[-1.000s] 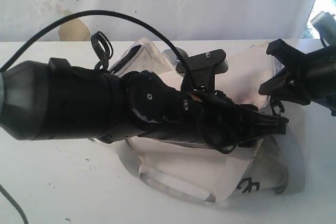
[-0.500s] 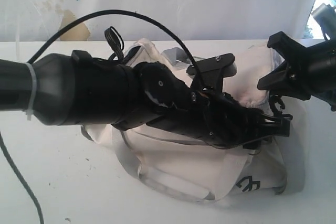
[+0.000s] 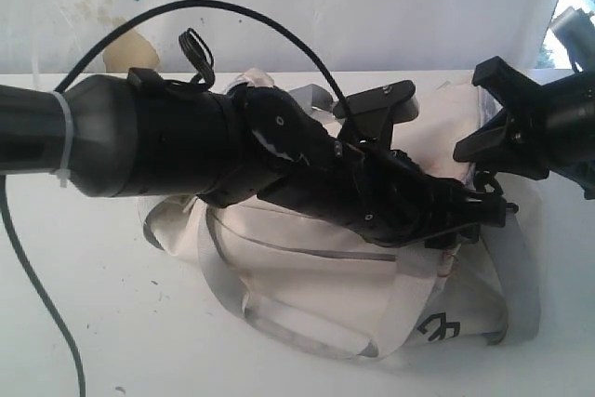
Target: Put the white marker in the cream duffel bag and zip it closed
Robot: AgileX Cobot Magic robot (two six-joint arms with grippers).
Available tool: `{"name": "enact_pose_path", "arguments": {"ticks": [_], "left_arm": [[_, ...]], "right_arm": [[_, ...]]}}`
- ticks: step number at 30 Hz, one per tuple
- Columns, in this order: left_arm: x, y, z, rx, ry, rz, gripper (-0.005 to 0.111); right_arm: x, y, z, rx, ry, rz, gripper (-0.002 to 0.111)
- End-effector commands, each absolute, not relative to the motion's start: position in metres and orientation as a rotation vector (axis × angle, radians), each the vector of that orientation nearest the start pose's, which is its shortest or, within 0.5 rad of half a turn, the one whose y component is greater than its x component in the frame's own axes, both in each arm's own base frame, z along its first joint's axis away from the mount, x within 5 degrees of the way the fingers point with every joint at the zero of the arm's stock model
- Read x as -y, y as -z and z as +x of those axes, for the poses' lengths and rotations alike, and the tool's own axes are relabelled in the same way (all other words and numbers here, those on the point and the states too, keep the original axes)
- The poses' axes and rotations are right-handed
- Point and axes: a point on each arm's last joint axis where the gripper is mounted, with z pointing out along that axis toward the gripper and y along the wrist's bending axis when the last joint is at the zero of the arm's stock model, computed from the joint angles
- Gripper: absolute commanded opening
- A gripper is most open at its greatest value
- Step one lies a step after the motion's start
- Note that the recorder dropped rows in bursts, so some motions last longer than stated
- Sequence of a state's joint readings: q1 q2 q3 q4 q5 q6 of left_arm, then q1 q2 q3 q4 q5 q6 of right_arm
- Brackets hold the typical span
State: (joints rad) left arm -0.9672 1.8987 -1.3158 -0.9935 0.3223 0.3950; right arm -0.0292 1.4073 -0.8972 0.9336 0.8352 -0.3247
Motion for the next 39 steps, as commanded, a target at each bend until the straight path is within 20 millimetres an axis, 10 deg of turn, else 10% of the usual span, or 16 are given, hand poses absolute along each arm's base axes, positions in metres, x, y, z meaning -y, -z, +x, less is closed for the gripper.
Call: {"name": "enact_pose_path", "arguments": {"ticks": [1,17,33,39], "left_arm": [[0.368,-0.213,0.225,-2.412,1.054,0.635,0.05],[0.378,-0.221,0.228,-2.352,1.106,0.655,0.048],[0.378,-0.223,0.232,-2.258,1.054,0.73,0.0],[0.377,-0.22,0.221,-2.263,1.073,0.943,0.0]], "right_arm": [[-0.048,-0.272,0.269,-2.509,-0.993,0.305,0.0],[-0.048,-0.278,0.266,-2.484,-0.989,0.277,0.0],[-0.047,-0.277,0.266,-2.488,-0.969,0.248,0.0],[-0.044,-0.275,0.266,-2.504,-0.898,0.218,0.0]]}}
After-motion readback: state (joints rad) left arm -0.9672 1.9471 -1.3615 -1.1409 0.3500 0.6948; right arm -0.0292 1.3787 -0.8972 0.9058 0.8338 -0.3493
